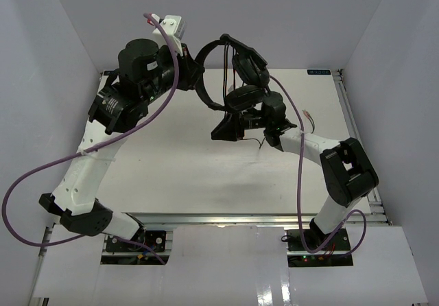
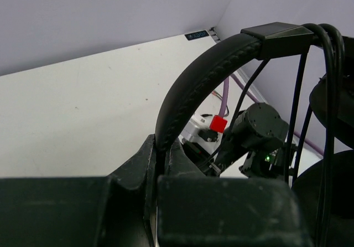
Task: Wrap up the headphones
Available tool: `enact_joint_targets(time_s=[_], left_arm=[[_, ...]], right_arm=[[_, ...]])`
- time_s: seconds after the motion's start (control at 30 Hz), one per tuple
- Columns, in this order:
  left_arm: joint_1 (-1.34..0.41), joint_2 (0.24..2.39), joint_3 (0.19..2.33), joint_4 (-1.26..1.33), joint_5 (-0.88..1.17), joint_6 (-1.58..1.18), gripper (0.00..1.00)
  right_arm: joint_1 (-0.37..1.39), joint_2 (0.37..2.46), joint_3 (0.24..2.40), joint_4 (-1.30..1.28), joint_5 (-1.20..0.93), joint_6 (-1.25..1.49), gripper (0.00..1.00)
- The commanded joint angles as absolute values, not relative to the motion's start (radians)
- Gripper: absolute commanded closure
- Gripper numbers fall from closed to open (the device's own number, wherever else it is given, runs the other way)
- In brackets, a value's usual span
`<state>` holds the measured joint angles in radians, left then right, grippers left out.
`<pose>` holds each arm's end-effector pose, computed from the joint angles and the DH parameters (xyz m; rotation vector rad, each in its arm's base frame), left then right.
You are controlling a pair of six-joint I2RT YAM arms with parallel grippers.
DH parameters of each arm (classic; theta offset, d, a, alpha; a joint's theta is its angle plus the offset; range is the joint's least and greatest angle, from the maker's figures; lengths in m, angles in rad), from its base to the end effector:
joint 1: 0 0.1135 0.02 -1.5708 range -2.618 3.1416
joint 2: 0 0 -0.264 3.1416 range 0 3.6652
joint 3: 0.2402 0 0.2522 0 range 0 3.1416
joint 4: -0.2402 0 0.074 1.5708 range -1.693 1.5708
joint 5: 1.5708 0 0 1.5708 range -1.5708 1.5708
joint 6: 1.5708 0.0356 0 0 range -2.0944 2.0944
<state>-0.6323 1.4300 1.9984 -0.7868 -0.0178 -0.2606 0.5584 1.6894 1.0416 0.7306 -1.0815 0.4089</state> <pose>0.2134 -0.1556 0.5336 0.3258 1.8035 -0.6202 0.2999 0.2244 0.2832 -1.0670 1.3955 1.5254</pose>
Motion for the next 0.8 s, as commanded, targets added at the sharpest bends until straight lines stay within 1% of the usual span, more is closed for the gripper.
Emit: enact_joint_targets(time_s=[0.0, 0.13, 0.23, 0.33, 0.5, 0.57, 0.7, 0.77], left_arm=[[-0.637, 1.43, 2.075, -0.763, -0.079, -0.289, 1.0], [-0.637, 1.444, 2.114, -0.762, -0.125, -0.282, 1.0], [-0.637, 1.456, 2.144, -0.773, -0.165, -0.266, 1.0], [-0.637, 1.468, 2.163, -0.781, -0.208, -0.252, 1.0], [-0.637, 1.48, 2.175, -0.761, -0.34, -0.22, 1.0], [-0.635, 1.483, 2.174, -0.736, -0.394, -0.201, 1.0], [-0.628, 1.492, 2.168, -0.699, -0.457, -0.186, 1.0], [-0.62, 1.494, 2.161, -0.686, -0.474, -0.187, 1.0]], right_arm=[[0.566, 1.66, 0.998, 0.825, -1.125, 0.436, 0.67], [0.581, 1.66, 0.946, 0.927, -1.19, 0.504, 0.67], [0.599, 1.657, 0.885, 1.049, -1.238, 0.587, 0.67], [0.62, 1.634, 0.84, 1.086, -1.248, 0.607, 0.68], [0.641, 1.594, 0.797, 1.016, -1.243, 0.553, 0.7], [0.647, 1.569, 0.781, 0.955, -1.222, 0.51, 0.72], [0.654, 1.507, 0.787, 0.701, -1.135, 0.297, 0.82], [0.659, 1.487, 0.792, 0.591, -1.105, 0.241, 0.85]])
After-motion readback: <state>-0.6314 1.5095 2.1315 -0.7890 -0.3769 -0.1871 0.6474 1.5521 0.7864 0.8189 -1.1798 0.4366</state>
